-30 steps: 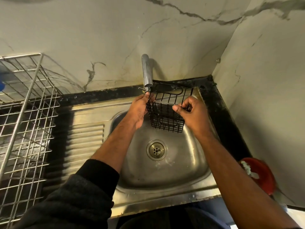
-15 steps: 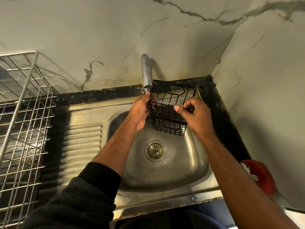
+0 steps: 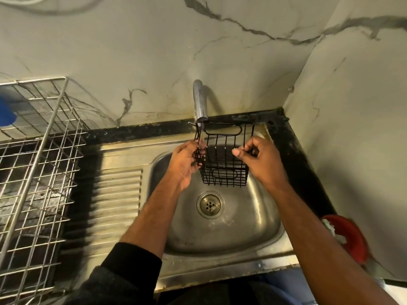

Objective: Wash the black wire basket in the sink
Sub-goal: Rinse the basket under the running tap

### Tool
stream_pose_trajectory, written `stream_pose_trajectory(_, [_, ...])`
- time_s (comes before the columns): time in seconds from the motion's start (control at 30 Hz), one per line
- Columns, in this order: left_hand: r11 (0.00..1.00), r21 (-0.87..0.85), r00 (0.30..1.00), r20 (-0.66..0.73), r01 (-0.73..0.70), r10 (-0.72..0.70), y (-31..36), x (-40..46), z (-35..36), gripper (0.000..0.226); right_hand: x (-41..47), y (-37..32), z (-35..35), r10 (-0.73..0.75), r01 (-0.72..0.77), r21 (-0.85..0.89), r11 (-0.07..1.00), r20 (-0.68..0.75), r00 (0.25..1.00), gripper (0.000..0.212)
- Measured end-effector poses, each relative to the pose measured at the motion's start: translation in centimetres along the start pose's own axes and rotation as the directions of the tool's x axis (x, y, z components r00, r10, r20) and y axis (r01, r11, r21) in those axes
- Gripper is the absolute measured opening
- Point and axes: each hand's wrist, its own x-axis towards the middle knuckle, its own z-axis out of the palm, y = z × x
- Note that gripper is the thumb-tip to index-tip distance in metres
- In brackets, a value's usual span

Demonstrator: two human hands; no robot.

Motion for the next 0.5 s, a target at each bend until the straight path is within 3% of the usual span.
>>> stream_pose_trajectory(0.13, [1.0, -0.012, 1.0, 0.001, -0.004, 0.004, 0.6, -1.4, -0.4, 0.072, -0.4, -0.8, 0.0, 0.006, -0.007, 0.03, 1.0, 0.034, 0.999, 0.025])
stream_pose_trajectory(0.27, [1.0, -0.007, 0.999, -0.052, -0.009, 0.008, 0.6, -2.5, -0.6, 0.048, -1.0, -1.6, -0.2, 0.018, -0.018, -0.016, 1.0, 0.037, 0.999, 0.022])
stream_pose_trajectory(0.5, [0.997, 0.009, 0.995, -0.069, 0.076, -0.075, -0.4, -4.4, -1.8, 0.038, 0.4, -1.2, 1.3, -0.017, 0.017, 0.001, 1.0, 0.073, 0.997, 0.019])
